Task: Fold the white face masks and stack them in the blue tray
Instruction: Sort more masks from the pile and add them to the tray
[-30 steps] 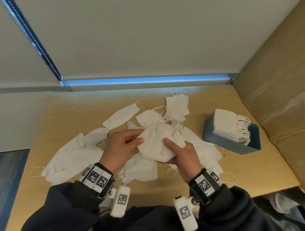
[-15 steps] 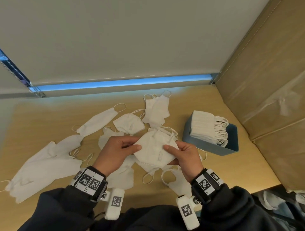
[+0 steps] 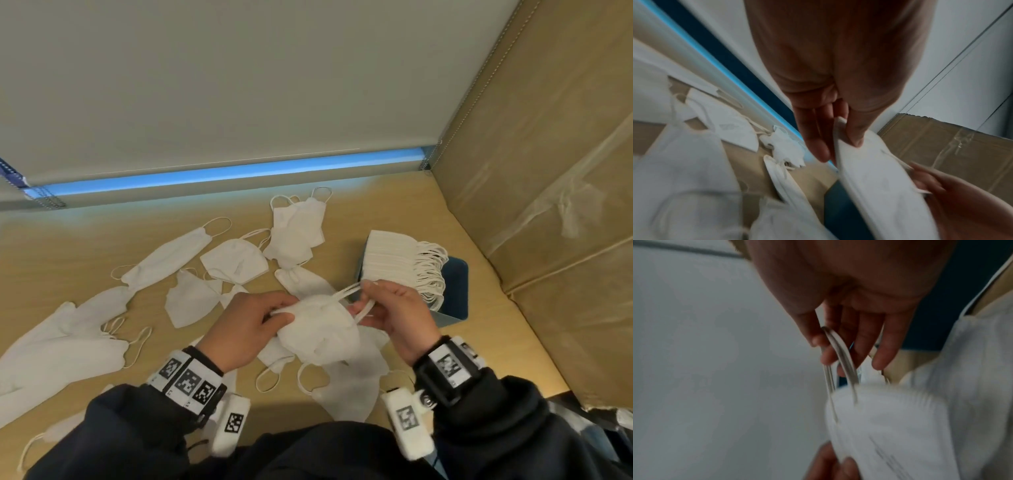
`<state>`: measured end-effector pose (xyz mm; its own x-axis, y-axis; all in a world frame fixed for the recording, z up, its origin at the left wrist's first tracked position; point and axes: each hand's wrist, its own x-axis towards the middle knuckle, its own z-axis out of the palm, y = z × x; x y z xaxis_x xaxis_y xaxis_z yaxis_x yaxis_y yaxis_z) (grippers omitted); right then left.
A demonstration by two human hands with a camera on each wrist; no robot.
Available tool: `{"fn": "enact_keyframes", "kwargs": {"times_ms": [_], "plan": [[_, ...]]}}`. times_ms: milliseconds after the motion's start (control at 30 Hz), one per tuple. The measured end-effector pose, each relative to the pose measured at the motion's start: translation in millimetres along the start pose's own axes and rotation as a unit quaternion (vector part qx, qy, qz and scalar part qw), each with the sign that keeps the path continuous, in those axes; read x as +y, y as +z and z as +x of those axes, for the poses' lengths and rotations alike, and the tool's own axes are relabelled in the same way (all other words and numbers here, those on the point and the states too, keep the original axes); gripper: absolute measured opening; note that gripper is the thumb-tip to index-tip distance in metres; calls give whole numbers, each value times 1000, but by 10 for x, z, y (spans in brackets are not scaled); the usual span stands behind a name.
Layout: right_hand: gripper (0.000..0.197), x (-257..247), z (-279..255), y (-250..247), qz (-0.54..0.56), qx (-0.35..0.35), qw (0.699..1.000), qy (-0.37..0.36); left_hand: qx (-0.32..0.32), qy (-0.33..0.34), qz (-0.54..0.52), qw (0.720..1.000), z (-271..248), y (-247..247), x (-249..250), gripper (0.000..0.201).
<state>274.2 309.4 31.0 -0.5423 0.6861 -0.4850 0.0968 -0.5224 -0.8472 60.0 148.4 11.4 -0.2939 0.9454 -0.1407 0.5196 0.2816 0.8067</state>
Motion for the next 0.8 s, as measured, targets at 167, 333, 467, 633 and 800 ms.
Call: {"fn": "enact_keyframes", "kwargs": {"times_ms": [167,333,467,633,800], "plan": [[34,-490,-51,-522,84,-132,988,19,74,63,71,993,407,-255,333,22],[27,-872,12,-948,-92,-40,983,-155,83,192,116,971,932,-77,930,18],[20,-765,53,-1296,-126,22,976,-178,34,228,145,962,1141,437,1029,25],[16,-478,37,-1440,-148,40,974,-166,18,207,156,966,1222,636,936,25],[13,-495,27,-1380,-89,36,972,-214,42,222,151,962,1238,529,991,27]]}}
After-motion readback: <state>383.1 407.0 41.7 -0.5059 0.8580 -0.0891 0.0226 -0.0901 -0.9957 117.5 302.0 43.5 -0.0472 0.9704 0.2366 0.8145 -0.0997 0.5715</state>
